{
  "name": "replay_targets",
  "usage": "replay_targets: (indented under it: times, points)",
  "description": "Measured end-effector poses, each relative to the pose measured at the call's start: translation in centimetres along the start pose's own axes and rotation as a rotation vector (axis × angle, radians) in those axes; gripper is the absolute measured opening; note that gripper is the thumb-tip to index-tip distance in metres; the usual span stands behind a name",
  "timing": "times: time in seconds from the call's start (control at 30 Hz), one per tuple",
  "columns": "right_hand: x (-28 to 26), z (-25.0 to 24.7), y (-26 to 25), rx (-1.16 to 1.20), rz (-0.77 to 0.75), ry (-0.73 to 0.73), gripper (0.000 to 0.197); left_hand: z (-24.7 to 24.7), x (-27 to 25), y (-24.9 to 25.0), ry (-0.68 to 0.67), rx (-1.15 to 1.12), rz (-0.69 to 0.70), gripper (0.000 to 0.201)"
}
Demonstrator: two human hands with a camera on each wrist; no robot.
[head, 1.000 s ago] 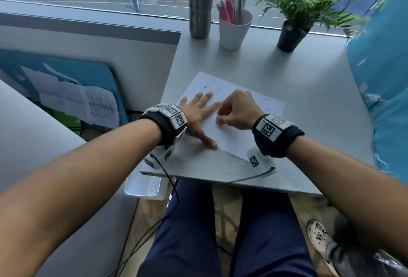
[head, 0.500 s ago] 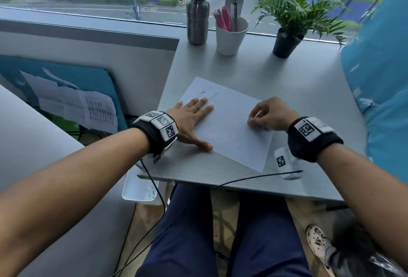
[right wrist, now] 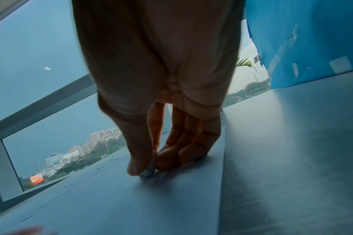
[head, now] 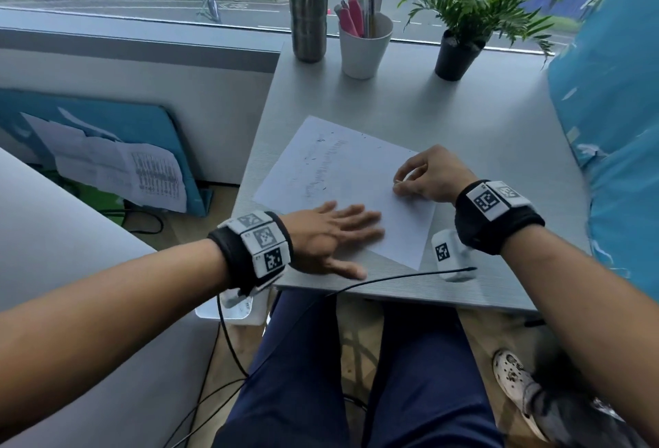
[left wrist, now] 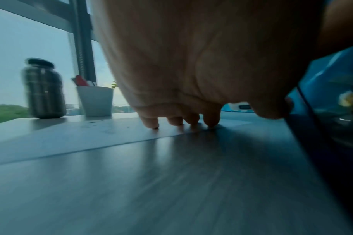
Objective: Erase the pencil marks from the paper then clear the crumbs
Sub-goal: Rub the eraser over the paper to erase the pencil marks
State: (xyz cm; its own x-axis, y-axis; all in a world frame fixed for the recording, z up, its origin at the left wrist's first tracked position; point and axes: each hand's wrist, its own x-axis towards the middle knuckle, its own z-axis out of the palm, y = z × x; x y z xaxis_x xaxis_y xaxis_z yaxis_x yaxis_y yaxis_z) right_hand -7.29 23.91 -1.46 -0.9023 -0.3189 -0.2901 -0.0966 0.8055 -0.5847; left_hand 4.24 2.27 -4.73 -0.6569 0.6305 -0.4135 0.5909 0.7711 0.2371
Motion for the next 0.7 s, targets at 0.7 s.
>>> replay_targets:
  times: [0.7]
  points:
    - [-1.4, 2.5, -2.9, -0.144, -0.13, -0.035, 0.005, -1.4, -1.4, -5.8, 0.266, -0.074, -0.389, 0.098]
